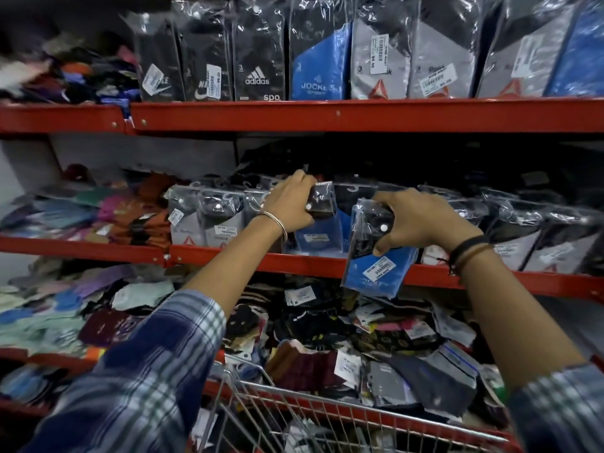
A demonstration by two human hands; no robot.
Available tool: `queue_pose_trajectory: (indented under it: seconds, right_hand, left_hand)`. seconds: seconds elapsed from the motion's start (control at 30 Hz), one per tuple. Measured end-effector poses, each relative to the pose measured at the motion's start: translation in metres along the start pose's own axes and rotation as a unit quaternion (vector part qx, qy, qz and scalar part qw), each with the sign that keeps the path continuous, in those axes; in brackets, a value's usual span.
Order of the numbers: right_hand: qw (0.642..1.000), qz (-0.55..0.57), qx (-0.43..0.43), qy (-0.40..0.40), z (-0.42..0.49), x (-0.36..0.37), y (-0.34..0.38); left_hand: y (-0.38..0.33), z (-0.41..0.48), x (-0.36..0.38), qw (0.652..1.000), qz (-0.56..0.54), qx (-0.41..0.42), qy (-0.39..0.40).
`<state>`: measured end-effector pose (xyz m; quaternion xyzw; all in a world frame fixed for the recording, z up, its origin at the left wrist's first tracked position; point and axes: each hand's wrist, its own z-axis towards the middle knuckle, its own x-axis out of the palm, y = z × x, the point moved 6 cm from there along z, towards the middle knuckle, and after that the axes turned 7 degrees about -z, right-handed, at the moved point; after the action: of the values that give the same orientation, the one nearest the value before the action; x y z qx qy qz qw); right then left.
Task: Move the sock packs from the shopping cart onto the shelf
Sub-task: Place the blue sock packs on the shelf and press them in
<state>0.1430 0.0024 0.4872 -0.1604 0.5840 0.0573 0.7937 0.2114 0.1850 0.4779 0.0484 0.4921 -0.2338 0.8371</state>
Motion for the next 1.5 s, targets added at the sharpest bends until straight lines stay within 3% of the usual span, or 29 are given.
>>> queue_pose_trajectory:
  seconds: [0.5, 0.77, 1.1, 1.23, 1.5]
  right_hand:
    - [0.998, -0.004, -0.027, -0.065, 0.064, -0.017, 0.013]
    - [0.992, -0.036, -0.042, -0.114, 0.088, 0.006, 0.012]
    - [0.998, -0.025, -0.026, -0.054, 0.107, 0.046, 0.007]
    - [0.999, -0.011, -0.032, -0.041, 0.112, 0.056, 0.012]
    - [0.987, -0.091, -0.008, -0.131, 0.101, 0.065, 0.014]
  left_hand:
    - [0.023, 0.056, 0.017, 0.985, 0.128, 0.030, 0.107]
    - [0.034, 0.054, 0.022, 0.993, 0.053, 0.023, 0.105]
    - [0.034, 0.043, 0.027, 0.995, 0.066, 0.044, 0.056]
    - [0.034, 0.040, 0.040, 0.990, 0.092, 0.043, 0.095]
    - [0.030, 0.046, 0.053, 0.984, 0.131, 0.018, 0.120]
